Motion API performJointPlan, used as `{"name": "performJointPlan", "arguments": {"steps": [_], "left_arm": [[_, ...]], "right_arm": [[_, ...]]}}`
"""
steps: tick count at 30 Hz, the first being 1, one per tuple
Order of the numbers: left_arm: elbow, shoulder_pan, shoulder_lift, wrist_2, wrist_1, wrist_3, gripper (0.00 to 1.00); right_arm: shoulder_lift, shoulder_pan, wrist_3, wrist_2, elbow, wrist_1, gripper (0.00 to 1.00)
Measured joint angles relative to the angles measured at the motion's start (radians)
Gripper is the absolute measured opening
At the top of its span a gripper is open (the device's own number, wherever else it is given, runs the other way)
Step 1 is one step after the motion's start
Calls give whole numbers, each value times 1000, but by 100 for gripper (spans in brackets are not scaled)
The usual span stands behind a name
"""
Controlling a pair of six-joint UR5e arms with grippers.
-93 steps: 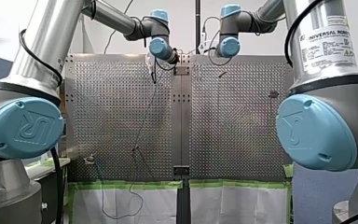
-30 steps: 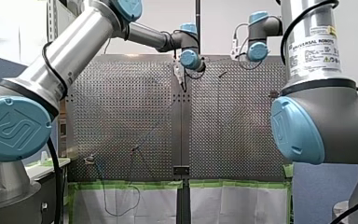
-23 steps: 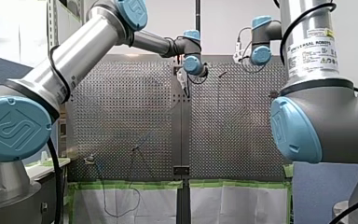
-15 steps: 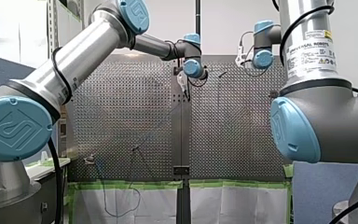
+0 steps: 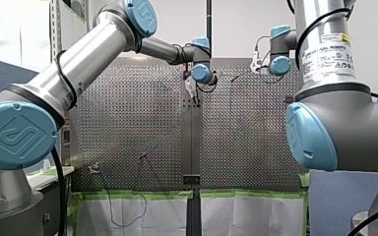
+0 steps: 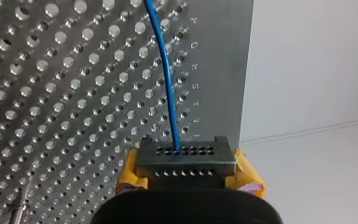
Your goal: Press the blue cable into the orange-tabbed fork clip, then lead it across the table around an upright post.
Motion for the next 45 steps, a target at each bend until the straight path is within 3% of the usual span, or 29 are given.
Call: {"name": "performJointPlan", "arguments": {"steps": [8, 15, 16, 17, 18, 20, 21, 23, 33, 35, 36, 40, 45], "left_arm": [[-49, 2, 0, 13, 27, -10, 0], [-54, 5, 1, 30, 32, -16, 0], [-54, 5, 1, 32, 33, -16, 4], [-54, 6, 0, 35, 33, -16, 23], [-54, 6, 0, 36, 33, -16, 23], [-54, 6, 1, 38, 33, -15, 45], [-54, 6, 1, 39, 34, -15, 45], [-54, 6, 1, 46, 33, -15, 64], [-63, 7, 1, 86, 16, -14, 67], [-63, 8, 1, 91, 14, -14, 77], [-63, 8, 1, 92, 14, -14, 77], [-63, 10, 1, 92, 13, -16, 100], [-63, 11, 1, 90, 8, -19, 100]], "right_arm": [[4, 7, 3, -5, 2, 3, 0], [5, 9, 4, -2, 23, -3, 0], [5, 9, 4, -1, 28, -7, 0], [6, 9, 3, -1, 33, -11, 0], [7, 9, 4, 0, 39, -18, 0], [8, 9, 4, 1, 46, -26, 0], [8, 9, 4, 2, 52, -30, 0], [9, 10, 4, 2, 59, -37, 0], [79, 21, 4, 0, 89, -55, 0], [93, 23, 5, 0, 98, -62, 0], [101, 24, 5, 0, 103, -69, 0], [119, 26, 5, -1, 114, -88, 0], [143, 31, 3, 0, 127, -100, 0]]}}
